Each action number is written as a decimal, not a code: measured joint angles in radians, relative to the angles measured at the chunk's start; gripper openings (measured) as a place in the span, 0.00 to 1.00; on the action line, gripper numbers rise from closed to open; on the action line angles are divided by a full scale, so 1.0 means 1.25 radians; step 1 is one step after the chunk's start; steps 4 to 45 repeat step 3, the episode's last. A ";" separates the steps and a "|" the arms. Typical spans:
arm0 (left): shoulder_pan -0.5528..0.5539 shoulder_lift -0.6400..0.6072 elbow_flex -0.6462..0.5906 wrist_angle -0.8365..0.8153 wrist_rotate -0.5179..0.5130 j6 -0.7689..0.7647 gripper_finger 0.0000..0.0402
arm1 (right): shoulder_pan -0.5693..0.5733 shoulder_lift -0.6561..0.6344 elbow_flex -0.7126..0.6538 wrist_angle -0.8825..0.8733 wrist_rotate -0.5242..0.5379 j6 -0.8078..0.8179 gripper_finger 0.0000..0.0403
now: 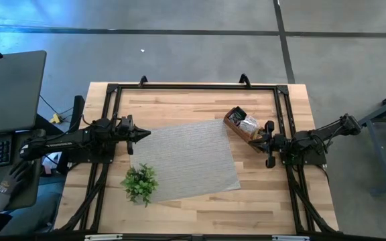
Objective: Pick & Place Tea
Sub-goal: Return to Home Position
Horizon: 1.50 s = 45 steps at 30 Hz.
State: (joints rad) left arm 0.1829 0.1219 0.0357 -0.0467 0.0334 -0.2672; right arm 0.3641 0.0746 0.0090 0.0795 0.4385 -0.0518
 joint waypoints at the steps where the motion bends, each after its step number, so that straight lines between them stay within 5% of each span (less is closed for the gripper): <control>1: 0.000 0.000 0.000 0.000 0.000 0.000 0.00 | 0.000 0.000 0.000 0.000 0.000 0.000 0.03; 45: 0.000 0.000 0.000 0.000 0.000 0.000 0.00 | 0.000 0.000 0.000 0.000 0.000 0.000 0.03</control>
